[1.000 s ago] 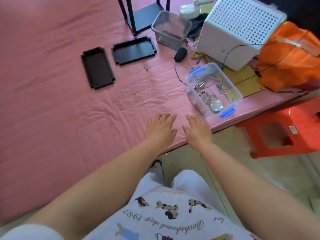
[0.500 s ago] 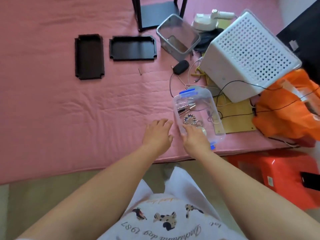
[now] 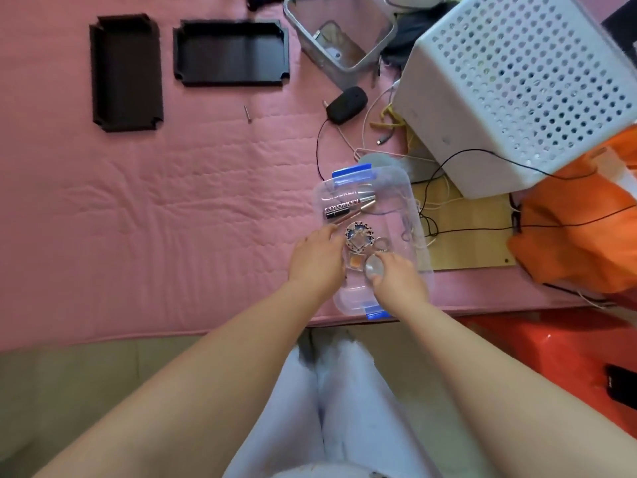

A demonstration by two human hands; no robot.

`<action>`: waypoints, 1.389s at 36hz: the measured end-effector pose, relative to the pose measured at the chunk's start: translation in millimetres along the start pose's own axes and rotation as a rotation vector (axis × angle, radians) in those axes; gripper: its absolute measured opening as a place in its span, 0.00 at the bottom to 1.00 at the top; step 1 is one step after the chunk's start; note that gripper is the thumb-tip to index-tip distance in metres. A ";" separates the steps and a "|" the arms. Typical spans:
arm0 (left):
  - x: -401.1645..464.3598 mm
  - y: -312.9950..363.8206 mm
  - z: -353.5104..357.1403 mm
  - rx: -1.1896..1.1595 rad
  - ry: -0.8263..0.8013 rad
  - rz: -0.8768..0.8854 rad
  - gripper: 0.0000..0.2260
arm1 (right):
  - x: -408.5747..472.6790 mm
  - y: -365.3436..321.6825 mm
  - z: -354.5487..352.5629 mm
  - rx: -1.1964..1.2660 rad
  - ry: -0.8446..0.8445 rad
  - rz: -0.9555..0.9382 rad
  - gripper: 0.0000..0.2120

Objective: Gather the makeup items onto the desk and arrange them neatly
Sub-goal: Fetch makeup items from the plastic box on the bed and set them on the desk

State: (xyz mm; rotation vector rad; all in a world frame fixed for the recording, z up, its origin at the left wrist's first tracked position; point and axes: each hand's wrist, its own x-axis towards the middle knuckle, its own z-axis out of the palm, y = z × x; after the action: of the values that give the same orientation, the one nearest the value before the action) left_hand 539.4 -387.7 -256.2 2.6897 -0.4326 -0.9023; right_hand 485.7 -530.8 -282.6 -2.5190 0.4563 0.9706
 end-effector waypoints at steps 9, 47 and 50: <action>54.7 2.6 42.7 -0.024 -0.076 0.011 0.21 | 48.8 34.8 28.0 0.050 -0.038 0.073 0.26; 164.0 6.2 172.1 0.034 -0.098 -0.059 0.18 | 138.4 64.2 115.2 -0.261 -0.022 0.025 0.20; 168.0 6.7 169.3 0.034 -0.115 -0.078 0.18 | 138.4 66.8 111.4 -0.259 -0.044 -0.001 0.23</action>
State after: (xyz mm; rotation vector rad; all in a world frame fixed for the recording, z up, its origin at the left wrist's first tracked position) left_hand 561.2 -481.4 -474.5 2.7114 -0.3726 -1.0858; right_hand 491.9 -557.3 -470.4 -2.7179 0.3349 1.1478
